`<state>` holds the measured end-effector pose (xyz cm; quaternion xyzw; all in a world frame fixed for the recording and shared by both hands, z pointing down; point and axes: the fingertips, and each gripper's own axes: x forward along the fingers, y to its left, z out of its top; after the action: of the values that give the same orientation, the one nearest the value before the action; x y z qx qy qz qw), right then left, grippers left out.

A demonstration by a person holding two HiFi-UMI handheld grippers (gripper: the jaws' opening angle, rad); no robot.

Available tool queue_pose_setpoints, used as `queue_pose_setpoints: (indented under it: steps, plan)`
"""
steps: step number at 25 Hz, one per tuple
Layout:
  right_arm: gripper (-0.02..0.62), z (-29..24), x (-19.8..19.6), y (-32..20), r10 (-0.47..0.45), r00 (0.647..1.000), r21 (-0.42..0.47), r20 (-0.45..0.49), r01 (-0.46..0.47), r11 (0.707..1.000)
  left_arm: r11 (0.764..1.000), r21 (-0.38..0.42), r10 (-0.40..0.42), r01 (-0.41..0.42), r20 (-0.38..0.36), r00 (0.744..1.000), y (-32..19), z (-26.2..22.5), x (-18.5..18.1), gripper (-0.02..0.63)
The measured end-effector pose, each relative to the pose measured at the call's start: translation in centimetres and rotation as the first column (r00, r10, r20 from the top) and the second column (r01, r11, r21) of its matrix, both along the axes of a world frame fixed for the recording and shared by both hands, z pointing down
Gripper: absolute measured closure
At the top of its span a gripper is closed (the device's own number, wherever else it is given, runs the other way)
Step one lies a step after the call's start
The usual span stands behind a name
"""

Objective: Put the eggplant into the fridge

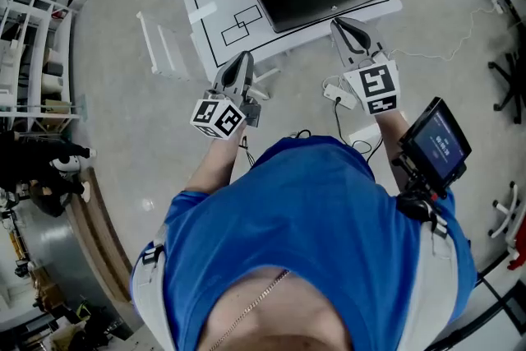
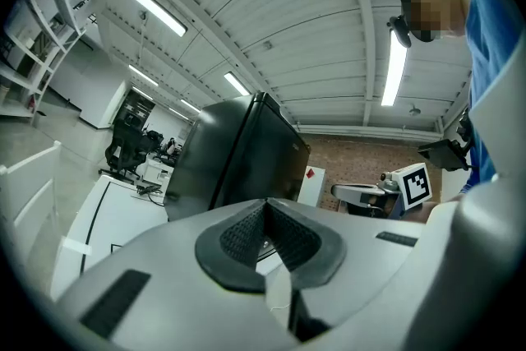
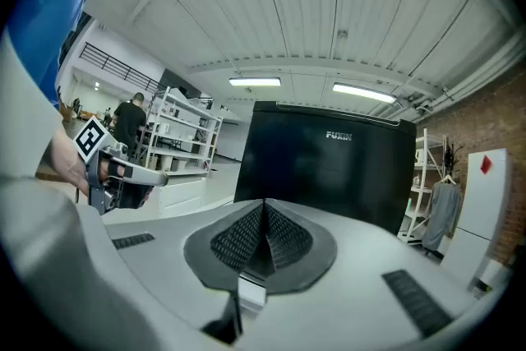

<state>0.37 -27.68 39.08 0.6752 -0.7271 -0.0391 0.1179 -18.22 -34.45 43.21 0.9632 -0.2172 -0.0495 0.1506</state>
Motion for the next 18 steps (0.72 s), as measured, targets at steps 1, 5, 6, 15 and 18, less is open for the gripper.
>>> queue_pose_setpoints:
  steps: [1,5,6,15,18]
  plan:
    - [0.591,0.4,0.1,0.5,-0.001,1.0,-0.001,0.008,0.001,1.0,1.0,0.001,0.003,-0.003,0.0,1.0,0.3,0.3,0.4,0.598]
    - [0.591,-1.0,0.4,4.8,0.001,0.999,-0.01,0.04,0.0,1.0,1.0,0.005,0.009,-0.009,0.001,1.0,3.7,-1.5,1.6,0.598]
    - [0.592,-1.4,0.5,5.9,0.003,0.999,-0.011,0.044,-0.002,1.0,1.0,0.005,0.01,-0.01,0.001,1.0,4.6,-2.0,1.9,0.598]
    - [0.592,-1.1,0.9,10.8,-0.005,0.996,-0.015,0.085,0.006,1.0,1.0,0.004,0.007,-0.007,0.0,1.0,8.3,-2.3,3.0,0.598]
    - [0.592,-1.1,0.9,11.5,-0.013,0.996,-0.007,0.09,0.013,1.0,1.0,0.004,0.005,-0.005,-0.002,1.0,9.1,-2.4,3.2,0.598]
